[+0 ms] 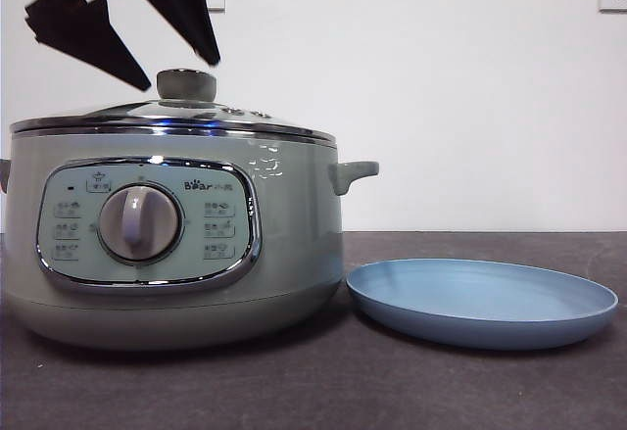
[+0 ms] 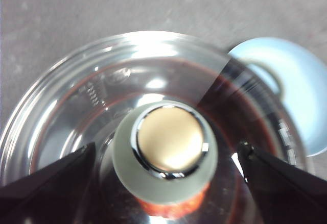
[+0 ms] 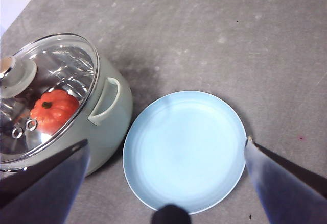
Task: Take the pumpkin out from the steamer,put the pumpkin in the blue plate,close the lid
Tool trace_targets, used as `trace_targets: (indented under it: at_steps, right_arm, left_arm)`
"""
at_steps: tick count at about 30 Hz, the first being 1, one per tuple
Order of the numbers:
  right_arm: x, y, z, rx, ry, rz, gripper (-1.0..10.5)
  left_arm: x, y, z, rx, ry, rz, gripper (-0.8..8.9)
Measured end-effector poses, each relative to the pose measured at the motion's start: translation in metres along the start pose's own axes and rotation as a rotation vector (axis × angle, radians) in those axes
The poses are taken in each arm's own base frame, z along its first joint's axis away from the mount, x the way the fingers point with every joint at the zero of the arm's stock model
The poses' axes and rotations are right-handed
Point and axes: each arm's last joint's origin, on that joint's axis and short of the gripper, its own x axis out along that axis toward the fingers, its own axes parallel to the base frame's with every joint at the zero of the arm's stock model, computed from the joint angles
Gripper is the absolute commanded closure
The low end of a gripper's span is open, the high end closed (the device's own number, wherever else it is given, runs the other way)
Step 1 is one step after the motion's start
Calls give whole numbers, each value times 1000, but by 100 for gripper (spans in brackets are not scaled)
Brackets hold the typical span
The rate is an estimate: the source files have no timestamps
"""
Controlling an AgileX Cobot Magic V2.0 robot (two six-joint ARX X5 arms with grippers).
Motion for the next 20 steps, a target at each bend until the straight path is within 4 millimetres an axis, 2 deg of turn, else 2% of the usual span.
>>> trace_targets:
  at_steps: [4,14,16,20]
  right_arm:
    - [0,0,0,0,1,0,443]
    - [0,0,0,1,2,0,445]
    - [0,0,0,1,2,0,446]
    - [0,0,0,1,2,0,446]
  left_arm:
    - [9,-2,3,12,-15,5,347]
    - [18,-4,3,42,0,-3,352]
    - [19,-4,3,42,2,-3,439]
    - [19,-5,2,45,8,-6,694]
